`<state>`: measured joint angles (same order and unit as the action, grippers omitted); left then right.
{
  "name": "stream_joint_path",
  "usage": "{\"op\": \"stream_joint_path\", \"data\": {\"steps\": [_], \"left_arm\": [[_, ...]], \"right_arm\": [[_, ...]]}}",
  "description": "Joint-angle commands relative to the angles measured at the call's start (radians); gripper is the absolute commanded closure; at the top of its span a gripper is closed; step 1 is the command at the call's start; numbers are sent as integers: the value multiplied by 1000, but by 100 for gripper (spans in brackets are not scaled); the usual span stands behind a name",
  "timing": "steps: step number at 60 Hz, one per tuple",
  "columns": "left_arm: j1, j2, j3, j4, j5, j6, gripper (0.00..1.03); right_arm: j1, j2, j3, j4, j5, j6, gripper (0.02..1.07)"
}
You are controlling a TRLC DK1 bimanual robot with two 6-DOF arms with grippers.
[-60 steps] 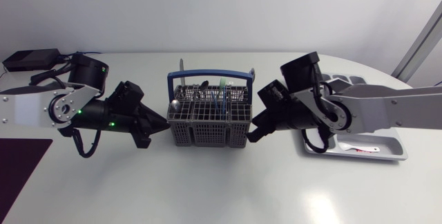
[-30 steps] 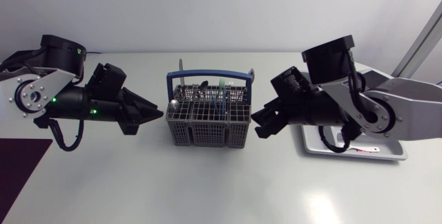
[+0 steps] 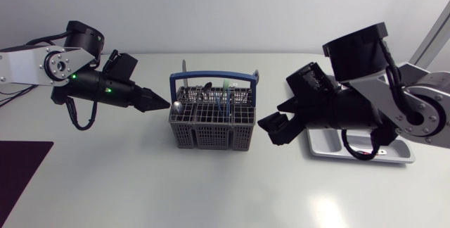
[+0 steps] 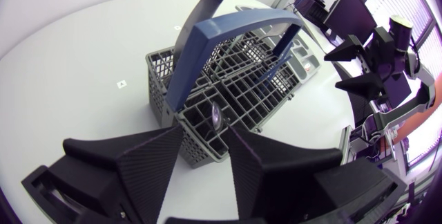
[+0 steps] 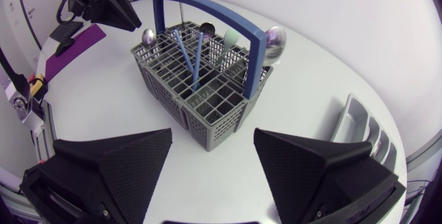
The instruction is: Unload the cutlery basket into the drawer organizer.
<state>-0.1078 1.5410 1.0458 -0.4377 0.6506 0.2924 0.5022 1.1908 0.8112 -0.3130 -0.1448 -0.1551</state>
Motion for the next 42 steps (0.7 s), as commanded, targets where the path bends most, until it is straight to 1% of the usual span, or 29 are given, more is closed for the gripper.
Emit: {"op": "stream_joint_path", "data": {"steps": [1, 24, 32, 42], "left_arm": [[-16, 30, 36, -18, 12, -38, 38], [-63, 93, 80, -19, 12, -59, 39], [-75, 111, 92, -19, 12, -64, 59], [-79, 134, 94, -18, 11, -67, 68]], "right_arm": [[12, -10, 28, -18, -2, 31, 20], [15, -23, 29, -31, -1, 31, 20], [15, -31, 25, -32, -1, 31, 20], [15, -34, 16, -29, -1, 29, 20]]}}
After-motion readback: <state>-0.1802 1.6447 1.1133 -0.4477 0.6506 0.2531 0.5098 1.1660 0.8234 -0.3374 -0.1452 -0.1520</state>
